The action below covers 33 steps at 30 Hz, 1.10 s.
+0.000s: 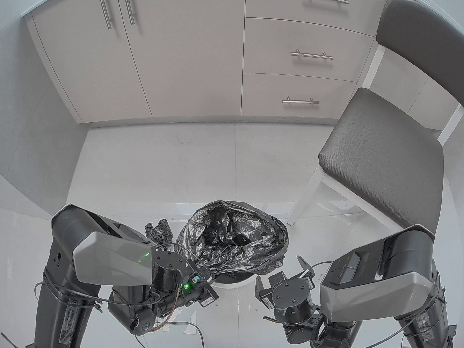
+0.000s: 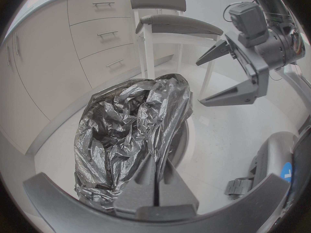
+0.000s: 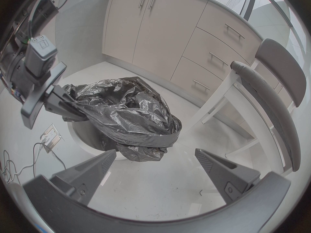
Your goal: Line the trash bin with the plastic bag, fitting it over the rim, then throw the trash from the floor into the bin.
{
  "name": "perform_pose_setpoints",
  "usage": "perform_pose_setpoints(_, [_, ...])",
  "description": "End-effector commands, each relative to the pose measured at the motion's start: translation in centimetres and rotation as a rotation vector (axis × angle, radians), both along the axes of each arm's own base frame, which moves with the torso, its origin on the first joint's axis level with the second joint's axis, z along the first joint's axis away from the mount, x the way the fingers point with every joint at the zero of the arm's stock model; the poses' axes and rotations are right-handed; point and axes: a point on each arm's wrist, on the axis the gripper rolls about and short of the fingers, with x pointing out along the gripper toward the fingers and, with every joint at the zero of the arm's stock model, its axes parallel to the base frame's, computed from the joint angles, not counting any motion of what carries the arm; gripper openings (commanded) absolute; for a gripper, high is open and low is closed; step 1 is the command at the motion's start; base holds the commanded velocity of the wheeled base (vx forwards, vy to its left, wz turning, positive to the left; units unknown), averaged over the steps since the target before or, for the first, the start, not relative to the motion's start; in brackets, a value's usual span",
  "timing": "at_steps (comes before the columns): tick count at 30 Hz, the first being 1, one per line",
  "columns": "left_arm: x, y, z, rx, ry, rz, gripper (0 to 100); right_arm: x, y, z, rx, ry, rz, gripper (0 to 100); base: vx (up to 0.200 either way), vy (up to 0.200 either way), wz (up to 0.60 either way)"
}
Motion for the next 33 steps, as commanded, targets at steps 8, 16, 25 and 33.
perform_pose_setpoints(8, [-3.5, 0.0, -0.9, 0.063, 0.097, -0.075, 0, 0.2, 0.0, 0.2, 0.016, -0.013, -0.004, 100, 0.000, 0.000, 0.00])
perform_pose_setpoints(16, [-4.9, -0.3, -3.1, 0.116, 0.167, -0.113, 0, 0.3, 0.0, 0.4, 0.026, -0.015, -0.008, 100, 0.000, 0.000, 0.00])
perform_pose_setpoints(25, [-4.6, -0.6, -3.1, 0.091, 0.172, -0.090, 0, 0.6, -0.1, 0.4, 0.033, -0.021, -0.019, 100, 0.000, 0.000, 0.00])
perform_pose_setpoints(33, [-4.8, -0.6, -3.1, 0.095, 0.172, -0.064, 0, 0.7, 0.1, 0.4, 0.038, -0.025, -0.019, 100, 0.000, 0.000, 0.00])
